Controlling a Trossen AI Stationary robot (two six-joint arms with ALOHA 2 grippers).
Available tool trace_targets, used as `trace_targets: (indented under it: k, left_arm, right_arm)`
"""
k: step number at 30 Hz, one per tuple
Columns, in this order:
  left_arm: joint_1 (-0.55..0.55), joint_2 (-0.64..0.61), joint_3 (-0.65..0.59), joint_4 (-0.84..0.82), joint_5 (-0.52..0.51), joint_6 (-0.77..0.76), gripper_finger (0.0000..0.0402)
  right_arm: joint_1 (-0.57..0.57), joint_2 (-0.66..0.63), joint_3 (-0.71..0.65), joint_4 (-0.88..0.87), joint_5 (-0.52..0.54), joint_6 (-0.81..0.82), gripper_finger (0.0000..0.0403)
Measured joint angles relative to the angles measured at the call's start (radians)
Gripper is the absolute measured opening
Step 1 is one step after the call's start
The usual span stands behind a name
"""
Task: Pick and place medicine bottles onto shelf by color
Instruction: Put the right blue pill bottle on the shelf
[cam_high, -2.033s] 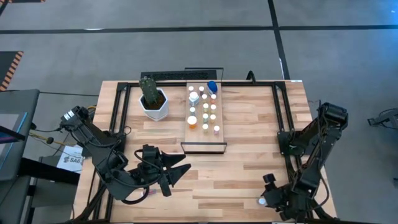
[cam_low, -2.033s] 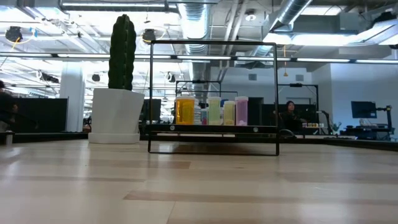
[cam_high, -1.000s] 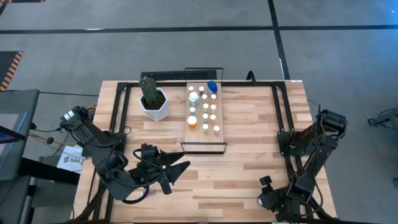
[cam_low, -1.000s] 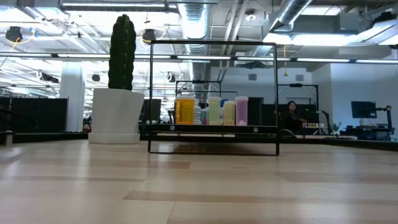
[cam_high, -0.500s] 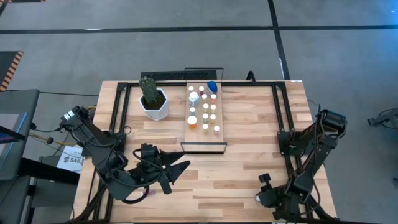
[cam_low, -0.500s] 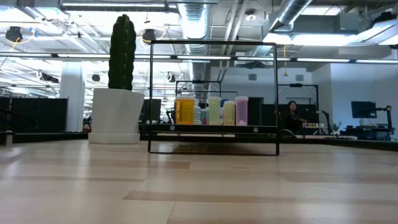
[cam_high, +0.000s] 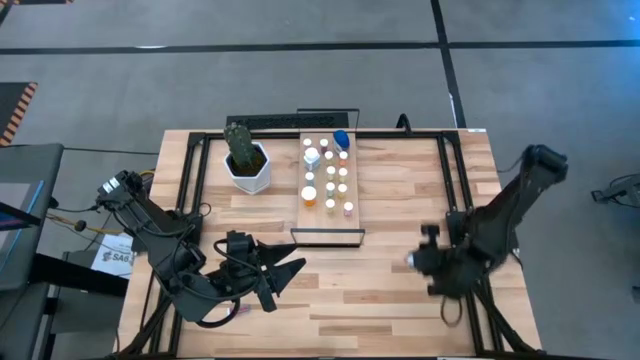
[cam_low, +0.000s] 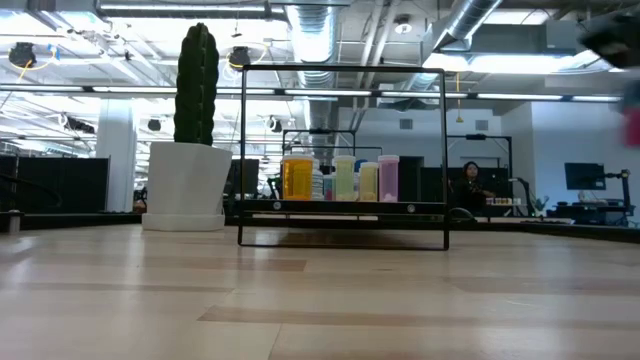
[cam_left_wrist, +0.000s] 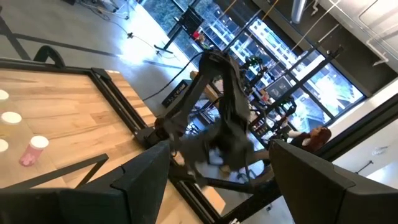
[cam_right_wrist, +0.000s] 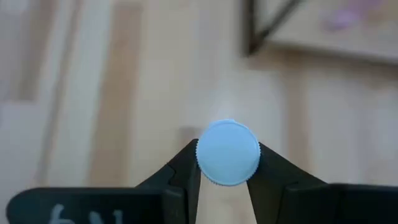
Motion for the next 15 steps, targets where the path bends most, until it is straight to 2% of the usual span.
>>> trace_targets:
  k: [4, 8, 10, 15]
  left_arm:
    - [0.000, 0.000, 0.000, -0.015, -0.012, 0.000, 0.0265]
    - [0.008, 0.000, 0.000, -0.029, -0.032, 0.001, 0.0265]
    - [0.016, 0.000, 0.000, -0.029, -0.033, 0.001, 0.0265]
    - [0.060, 0.000, 0.000, -0.035, -0.055, 0.001, 0.0265]
  right_arm:
    - [-0.180, -0.154, 0.000, 0.002, 0.014, -0.163, 0.0123]
    - [-0.422, -0.221, 0.000, 0.055, -0.005, -0.368, 0.0123]
    - [-0.559, -0.225, 0.000, 0.104, -0.081, -0.458, 0.0123]
    - [-0.883, -0.173, 0.000, 0.220, -0.373, -0.605, 0.0123]
